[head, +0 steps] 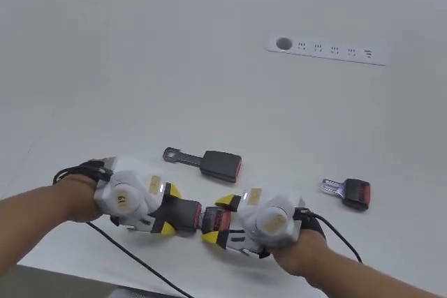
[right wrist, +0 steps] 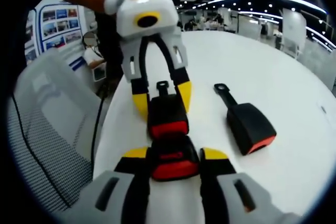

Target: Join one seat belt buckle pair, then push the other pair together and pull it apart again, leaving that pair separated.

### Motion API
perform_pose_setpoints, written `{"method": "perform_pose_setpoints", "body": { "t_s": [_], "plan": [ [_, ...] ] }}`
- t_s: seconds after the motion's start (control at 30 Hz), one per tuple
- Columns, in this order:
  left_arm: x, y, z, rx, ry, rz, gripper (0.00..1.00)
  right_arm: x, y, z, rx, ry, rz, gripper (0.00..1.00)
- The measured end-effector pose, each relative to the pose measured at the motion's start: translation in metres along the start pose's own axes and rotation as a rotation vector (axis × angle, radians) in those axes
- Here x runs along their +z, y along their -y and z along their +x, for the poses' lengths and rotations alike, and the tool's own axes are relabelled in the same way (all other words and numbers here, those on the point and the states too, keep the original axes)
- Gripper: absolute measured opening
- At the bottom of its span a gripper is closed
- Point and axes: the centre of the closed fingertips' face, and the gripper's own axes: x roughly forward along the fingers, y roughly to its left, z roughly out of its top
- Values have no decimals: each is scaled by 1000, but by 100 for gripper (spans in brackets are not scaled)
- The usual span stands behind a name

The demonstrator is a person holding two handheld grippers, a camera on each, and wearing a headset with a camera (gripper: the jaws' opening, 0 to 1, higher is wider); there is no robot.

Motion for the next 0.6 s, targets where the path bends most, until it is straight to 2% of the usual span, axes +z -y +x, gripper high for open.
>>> {"method": "perform_pose_setpoints", "body": {
  "t_s": [0.07,0.2,0.33,0.6],
  "plan": [
    [1,0,0,-3,10,3,34,0,1,-1,-6,18,26,36],
    [2,-1,0,-3,31,-1,34,0,0,-2,-9,28,12,36],
    [1,-1,0,-1,50,-14,34,1,-2,-2,-29,34,-39,35],
    [3,-1,1,-11,58,-3,34,0,0,-3,-49,49,-14,35]
  ]
}}
